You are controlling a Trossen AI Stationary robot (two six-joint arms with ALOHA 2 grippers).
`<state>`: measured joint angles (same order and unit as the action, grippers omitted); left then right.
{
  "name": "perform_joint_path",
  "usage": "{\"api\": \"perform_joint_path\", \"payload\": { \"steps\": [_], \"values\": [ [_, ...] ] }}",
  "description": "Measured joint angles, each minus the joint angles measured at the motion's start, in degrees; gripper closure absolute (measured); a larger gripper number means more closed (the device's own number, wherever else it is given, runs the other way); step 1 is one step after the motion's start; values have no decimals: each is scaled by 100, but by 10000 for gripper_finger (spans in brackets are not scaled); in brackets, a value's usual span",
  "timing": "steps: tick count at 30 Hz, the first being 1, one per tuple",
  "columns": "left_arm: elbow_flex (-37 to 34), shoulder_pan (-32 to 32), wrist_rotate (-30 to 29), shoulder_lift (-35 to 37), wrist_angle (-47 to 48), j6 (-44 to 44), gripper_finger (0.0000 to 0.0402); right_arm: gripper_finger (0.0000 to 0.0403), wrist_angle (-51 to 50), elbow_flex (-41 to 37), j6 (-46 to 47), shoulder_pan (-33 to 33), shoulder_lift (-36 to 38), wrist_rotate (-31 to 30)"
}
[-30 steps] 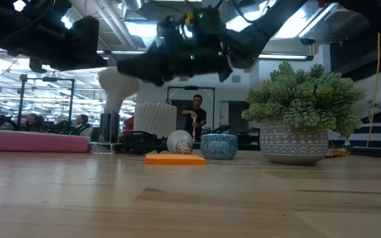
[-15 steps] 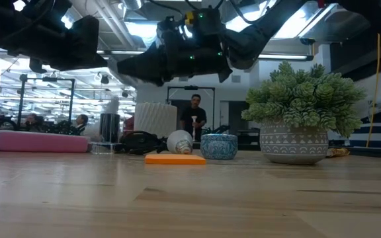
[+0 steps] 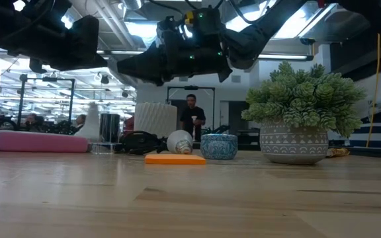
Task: Screw lightbulb
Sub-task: Move the broken bulb, sticky notes, potted plant and scented candle to the right of the table
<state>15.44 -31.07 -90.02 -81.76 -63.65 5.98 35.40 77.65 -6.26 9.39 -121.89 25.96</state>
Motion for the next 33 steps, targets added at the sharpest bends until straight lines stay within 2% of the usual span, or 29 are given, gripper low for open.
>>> {"api": "perform_joint_path", "payload": {
  "steps": [11,13,17,20,24,28,33],
  "values": [
    [0,0,0,0,0,4,401,260,-166,7,160,-7,7,9],
    [0,0,0,0,-3,56,401,260,-406,8,540,-54,11,183],
    [0,0,0,0,0,-35,401,260,-614,7,804,-205,56,966],
    [0,0,0,0,1,-154,401,260,-547,10,749,-368,251,1027],
    [0,0,0,0,1,-309,401,260,-842,18,729,-615,384,614],
    [0,0,2,0,6,-500,401,260,-1771,13,726,-1037,378,54],
    [0,-6,2,0,6,-399,401,260,-2991,4,725,-1658,374,-1585]
  ]
}}
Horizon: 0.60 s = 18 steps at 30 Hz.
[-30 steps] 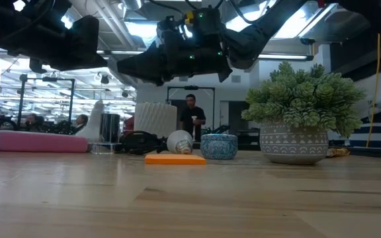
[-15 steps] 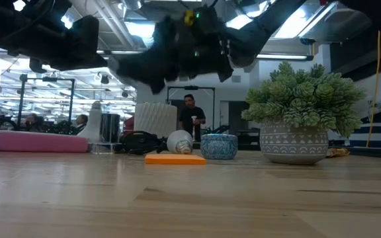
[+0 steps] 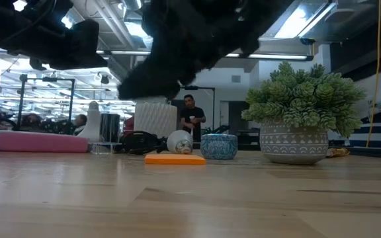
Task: Screw lightbulb
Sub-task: Move the broken bulb, sticky notes, potted plant and scented candle to the right of the table
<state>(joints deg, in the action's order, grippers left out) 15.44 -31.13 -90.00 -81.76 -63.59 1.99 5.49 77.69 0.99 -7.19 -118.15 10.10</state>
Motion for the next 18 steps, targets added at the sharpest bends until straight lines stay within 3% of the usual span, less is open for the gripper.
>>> {"api": "perform_joint_path", "payload": {
  "steps": [6,18],
  "values": [
    [0,-18,0,0,1,135,401,260,-233,-2,-164,-359,-96,-1720],
    [-2,-249,0,-2,184,99,401,260,-335,19,476,-94,-821,-2101]
  ]
}}
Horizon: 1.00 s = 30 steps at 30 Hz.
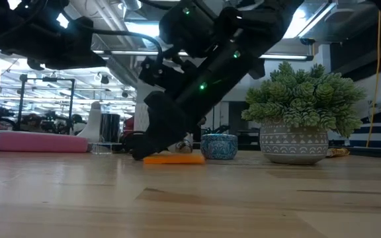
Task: Screw lightbulb
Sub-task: Move the broken bulb, sticky notes, potted plant and scented candle to the right of the table
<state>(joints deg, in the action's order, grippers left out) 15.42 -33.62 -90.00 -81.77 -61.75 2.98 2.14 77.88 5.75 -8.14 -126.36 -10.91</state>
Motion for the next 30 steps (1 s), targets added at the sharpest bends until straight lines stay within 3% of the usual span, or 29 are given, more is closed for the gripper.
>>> {"api": "perform_joint_path", "payload": {
  "steps": [6,30],
  "values": [
    [0,-12,-2,-1,-4,2,401,260,-609,19,23,192,-8,-362],
    [0,-10,0,-1,-10,2,401,260,-2224,42,-949,1810,160,-537]
  ]
}}
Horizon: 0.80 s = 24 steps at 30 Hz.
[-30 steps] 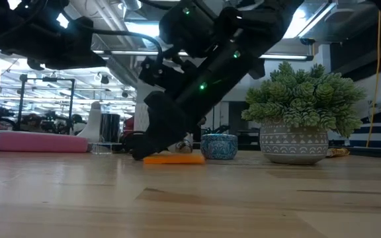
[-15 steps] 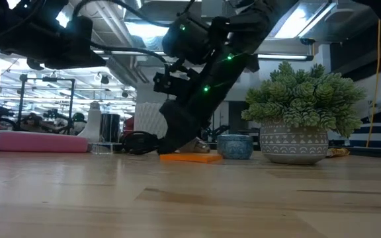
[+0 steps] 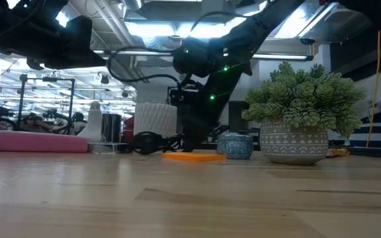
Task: Screw lightbulb
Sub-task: Move the broken bulb, sticky notes, potted plant and scented candle to the right of the table
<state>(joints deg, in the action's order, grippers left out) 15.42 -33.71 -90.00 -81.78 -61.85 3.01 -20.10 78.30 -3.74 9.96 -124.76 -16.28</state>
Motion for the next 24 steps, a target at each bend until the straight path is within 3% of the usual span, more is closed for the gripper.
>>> {"api": "perform_joint_path", "payload": {
  "steps": [6,12,18,24],
  "values": [
    [0,0,0,0,-4,0,401,260,-305,-79,-66,240,446,-23],
    [0,0,-2,0,-5,0,401,260,-943,-100,96,122,1377,41],
    [0,-2,0,0,-4,-42,401,260,-1407,-96,852,-442,2107,856],
    [0,-2,-1,-2,1,-45,401,260,-1311,-83,1280,-1295,2248,904]
  ]
}}
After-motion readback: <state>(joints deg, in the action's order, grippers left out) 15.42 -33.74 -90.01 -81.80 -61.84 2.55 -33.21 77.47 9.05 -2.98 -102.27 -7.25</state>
